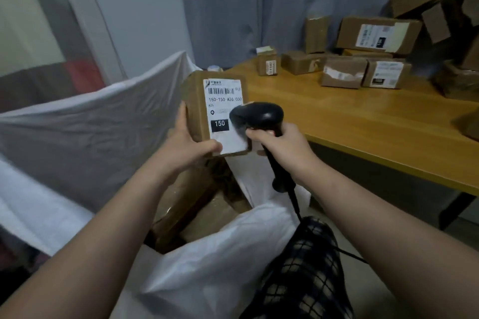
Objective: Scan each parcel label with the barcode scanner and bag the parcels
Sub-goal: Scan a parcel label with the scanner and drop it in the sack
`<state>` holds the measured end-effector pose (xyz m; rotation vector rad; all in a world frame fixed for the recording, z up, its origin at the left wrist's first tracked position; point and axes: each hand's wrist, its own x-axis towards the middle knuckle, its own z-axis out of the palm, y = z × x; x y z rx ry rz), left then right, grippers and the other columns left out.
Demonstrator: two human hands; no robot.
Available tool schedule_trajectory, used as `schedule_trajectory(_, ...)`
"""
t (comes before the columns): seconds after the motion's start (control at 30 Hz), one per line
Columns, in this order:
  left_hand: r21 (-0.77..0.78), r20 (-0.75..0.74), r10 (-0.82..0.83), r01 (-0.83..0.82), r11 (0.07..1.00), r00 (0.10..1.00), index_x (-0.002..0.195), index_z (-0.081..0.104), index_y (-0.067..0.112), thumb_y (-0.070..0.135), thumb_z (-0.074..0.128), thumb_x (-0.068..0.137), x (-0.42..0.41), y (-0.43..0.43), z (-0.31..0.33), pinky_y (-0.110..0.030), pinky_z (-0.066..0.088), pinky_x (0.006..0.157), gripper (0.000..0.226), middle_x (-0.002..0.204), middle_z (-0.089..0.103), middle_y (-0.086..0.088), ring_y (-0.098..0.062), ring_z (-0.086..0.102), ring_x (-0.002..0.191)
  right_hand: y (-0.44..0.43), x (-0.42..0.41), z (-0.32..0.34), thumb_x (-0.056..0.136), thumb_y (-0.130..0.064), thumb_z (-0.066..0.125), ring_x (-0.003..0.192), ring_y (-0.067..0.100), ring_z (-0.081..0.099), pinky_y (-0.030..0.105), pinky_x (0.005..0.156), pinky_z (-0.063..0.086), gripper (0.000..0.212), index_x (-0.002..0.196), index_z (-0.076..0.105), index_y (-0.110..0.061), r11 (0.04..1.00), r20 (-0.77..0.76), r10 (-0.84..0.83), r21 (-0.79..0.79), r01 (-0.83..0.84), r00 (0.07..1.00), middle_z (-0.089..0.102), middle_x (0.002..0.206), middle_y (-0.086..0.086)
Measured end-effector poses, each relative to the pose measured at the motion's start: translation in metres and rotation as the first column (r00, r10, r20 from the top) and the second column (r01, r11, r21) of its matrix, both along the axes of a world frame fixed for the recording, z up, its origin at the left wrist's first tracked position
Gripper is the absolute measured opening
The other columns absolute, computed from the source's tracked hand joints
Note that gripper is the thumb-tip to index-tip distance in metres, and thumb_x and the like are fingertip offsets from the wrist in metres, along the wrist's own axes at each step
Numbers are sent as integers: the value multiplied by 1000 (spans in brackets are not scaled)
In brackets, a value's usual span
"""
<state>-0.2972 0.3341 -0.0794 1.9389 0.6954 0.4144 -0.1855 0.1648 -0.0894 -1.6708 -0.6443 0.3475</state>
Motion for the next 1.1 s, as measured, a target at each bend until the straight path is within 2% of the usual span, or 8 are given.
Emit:
schedule_trajectory(0.07, 237, -112, 143, -114, 965, 983, 150, 3, 43, 36, 81, 62, -13, 14, 2, -47, 43, 101, 118, 143, 34, -13, -36, 41, 127, 18, 0, -12, 82, -30, 73, 96, 21, 63, 39, 84, 49, 20, 92, 70, -12, 988, 163, -17, -147, 41, 987, 69, 97, 8)
schedule_trajectory(0.17, 547, -236, 281, -113, 830, 930, 146, 18, 34, 38, 75, 74, -23, 30, 5, -50, 36, 100, 92, 137, 31, -18, -41, 33, 124, 27, 12, -28, 81, -31, 67, 137, 30, 30, 40, 113, 24, 33, 109, 66, -13, 868, 486, -38, -417, 269, 873, 43, 144, 11)
schedule_trajectory(0.27, 646, -346, 306, -11, 763, 887, 140, 27, 28, 46, 72, 76, -21, 41, -1, -50, 38, 96, 80, 135, 32, -19, -42, 34, 121, 20, 36, -41, 76, -29, 73, 135, 36, 35, 45, 112, 28, 47, 119, 55, -22, 797, 407, -38, -539, 273, 913, 35, 146, 15)
schedule_trajectory(0.4, 645, -379, 277, 38, 763, 883, 140, 28, 26, 49, 70, 76, 0, 44, -10, -50, 38, 96, 80, 135, 33, -19, -42, 34, 121, 12, 47, -51, 75, -3, 71, 100, 25, 61, 32, 82, 47, 56, 126, 53, -16, 895, 120, -43, -437, 92, 992, 62, 106, 6)
schedule_trajectory(0.63, 488, -346, 223, -28, 872, 911, 143, 27, 20, 59, 61, 79, 54, 41, -22, -45, 38, 98, 82, 136, 35, -20, -43, 39, 123, 2, 59, -22, 78, 2, 65, 91, 19, 57, 25, 65, 41, 56, 129, 50, -16, 922, 235, -317, -150, 356, 919, 57, 92, -5)
schedule_trajectory(0.8, 305, -457, 196, -54, 951, 867, 148, 18, 20, 64, 60, 74, 80, 40, -63, -47, 36, 106, 97, 147, 27, -23, -42, 35, 132, 6, 58, -19, 78, 0, 66, 90, 17, 55, 27, 68, 40, 50, 122, 51, -20, 923, 293, -284, -175, 343, 913, 54, 92, -9)
schedule_trajectory(1.0, 593, -576, 316, 120, 796, 754, 144, 17, 22, 64, 57, 81, 77, 40, -89, -51, 31, 103, 85, 146, 19, -21, -42, 29, 132, -3, 64, -30, 79, 0, 65, 85, 15, 55, 21, 60, 40, 50, 123, 50, -19, 925, 316, -257, -193, 328, 913, 54, 88, -11)
schedule_trajectory(1.1, 617, -602, 307, 185, 765, 737, 145, 20, 21, 77, 47, 79, 79, 38, -81, -54, 27, 105, 91, 150, 18, -20, -41, 21, 137, -1, 61, -42, 78, -2, 67, 89, 19, 58, 30, 70, 47, 49, 123, 51, -17, 926, 321, -208, -239, 292, 924, 60, 97, -1)
